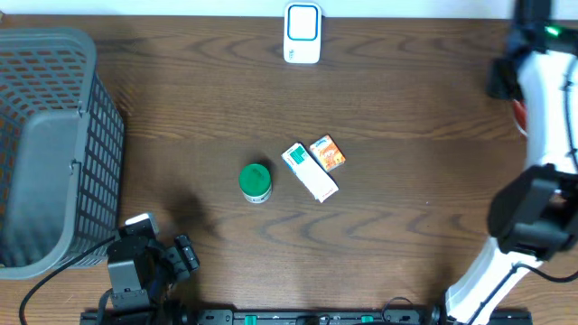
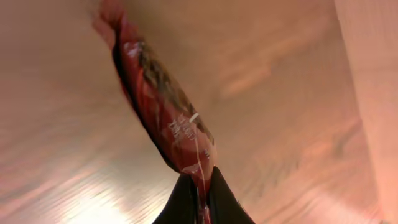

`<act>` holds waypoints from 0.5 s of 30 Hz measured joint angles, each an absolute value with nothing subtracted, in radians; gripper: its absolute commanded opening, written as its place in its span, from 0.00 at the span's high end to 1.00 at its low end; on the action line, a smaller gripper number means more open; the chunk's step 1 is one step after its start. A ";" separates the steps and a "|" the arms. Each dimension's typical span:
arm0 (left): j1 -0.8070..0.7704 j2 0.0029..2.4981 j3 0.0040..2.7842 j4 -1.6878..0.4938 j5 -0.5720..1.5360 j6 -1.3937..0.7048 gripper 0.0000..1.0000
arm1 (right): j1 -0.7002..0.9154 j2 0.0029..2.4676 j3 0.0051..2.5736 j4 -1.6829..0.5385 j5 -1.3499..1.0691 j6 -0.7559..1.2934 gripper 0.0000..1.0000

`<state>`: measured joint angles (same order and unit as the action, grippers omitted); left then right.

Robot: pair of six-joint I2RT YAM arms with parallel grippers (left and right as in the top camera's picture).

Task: Scan the item barcode
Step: 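Move the snack bar to the right table edge and release it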

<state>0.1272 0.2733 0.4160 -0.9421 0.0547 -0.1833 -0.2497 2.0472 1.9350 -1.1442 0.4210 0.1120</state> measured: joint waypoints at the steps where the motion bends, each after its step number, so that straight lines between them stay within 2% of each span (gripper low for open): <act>1: 0.127 0.273 0.416 -0.942 0.055 -0.183 0.14 | -0.288 2.047 1.899 -1.124 0.422 0.128 0.99; 9: 0.127 0.273 0.416 -0.942 0.055 -0.183 0.14 | -0.521 2.053 1.521 -0.861 0.423 0.199 0.99; 13: 0.127 0.273 0.416 -0.942 0.054 -0.183 0.14 | -0.591 2.059 1.453 -0.832 0.421 0.205 0.98; 14: 0.127 0.273 0.416 -0.942 0.055 -0.183 0.14 | -0.608 2.059 1.454 -0.830 0.421 0.206 0.87; 15: 0.127 0.273 0.416 -0.942 0.055 -0.183 0.14 | -0.618 2.059 1.457 -0.833 0.421 0.210 0.70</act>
<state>0.1272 0.2729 0.4160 -0.9421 0.0547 -0.1833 -0.6178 2.0594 1.4570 -0.8333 0.4206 0.2096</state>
